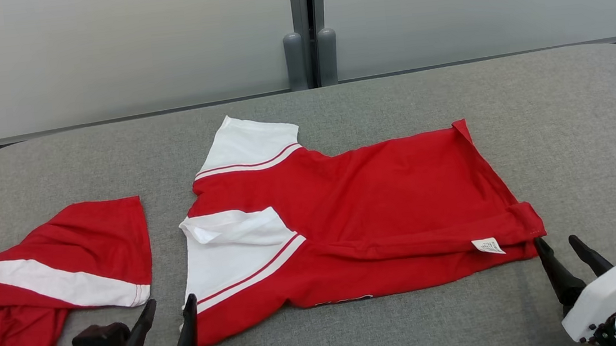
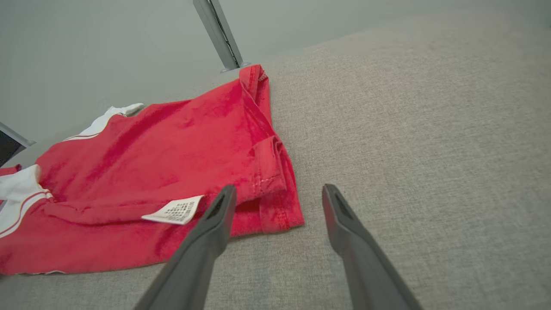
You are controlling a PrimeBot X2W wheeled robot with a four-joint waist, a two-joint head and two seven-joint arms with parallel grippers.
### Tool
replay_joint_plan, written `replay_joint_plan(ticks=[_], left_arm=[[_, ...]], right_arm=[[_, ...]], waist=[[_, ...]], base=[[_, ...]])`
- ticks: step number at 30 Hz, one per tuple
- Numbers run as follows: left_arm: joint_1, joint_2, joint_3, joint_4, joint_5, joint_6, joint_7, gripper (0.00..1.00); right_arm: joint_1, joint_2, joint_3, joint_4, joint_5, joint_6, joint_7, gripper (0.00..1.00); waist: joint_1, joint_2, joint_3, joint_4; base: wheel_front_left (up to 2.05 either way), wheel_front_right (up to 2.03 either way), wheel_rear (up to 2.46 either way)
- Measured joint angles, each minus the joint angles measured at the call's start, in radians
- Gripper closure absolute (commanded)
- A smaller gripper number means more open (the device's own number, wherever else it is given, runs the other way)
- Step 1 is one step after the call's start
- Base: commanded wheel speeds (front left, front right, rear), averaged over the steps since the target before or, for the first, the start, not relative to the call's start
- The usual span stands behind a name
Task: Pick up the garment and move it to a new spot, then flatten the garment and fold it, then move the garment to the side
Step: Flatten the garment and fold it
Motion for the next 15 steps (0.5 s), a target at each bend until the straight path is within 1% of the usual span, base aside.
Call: replay_joint_plan(ticks=[2, 8, 11, 15], left_arm=[[-0.021, -0.007, -0.011, 0.032, -0.003, -0.018, 0.017, 0.0], [-0.076, -0.025, -0.062, 0.105, -0.006, -0.062, 0.102, 0.0], [-0.098, -0.033, -0.088, 0.143, -0.012, -0.071, 0.155, 0.0], [-0.111, -0.041, -0.102, 0.162, -0.025, -0.072, 0.206, 0.0]], right_arm=[[-0.03, 0.009, 0.011, 0.045, -0.023, 0.0, 0.03, 0.0], [-0.091, 0.029, 0.029, 0.139, -0.052, 0.0, 0.077, 0.0], [-0.109, 0.034, 0.039, 0.174, -0.055, 0.0, 0.086, 0.0], [-0.122, 0.041, 0.053, 0.197, -0.056, 0.0, 0.088, 0.0]], waist=[[0.0, 0.0, 0.01, 0.002], [0.0, 0.0, 0.036, 0.017], [0.0, 0.0, 0.046, 0.022], [0.0, 0.0, 0.05, 0.022]], base=[[0.0, 0.0, 0.0], [0.0, 0.0, 0.0], [0.0, 0.0, 0.0], [0.0, 0.0, 0.0]])
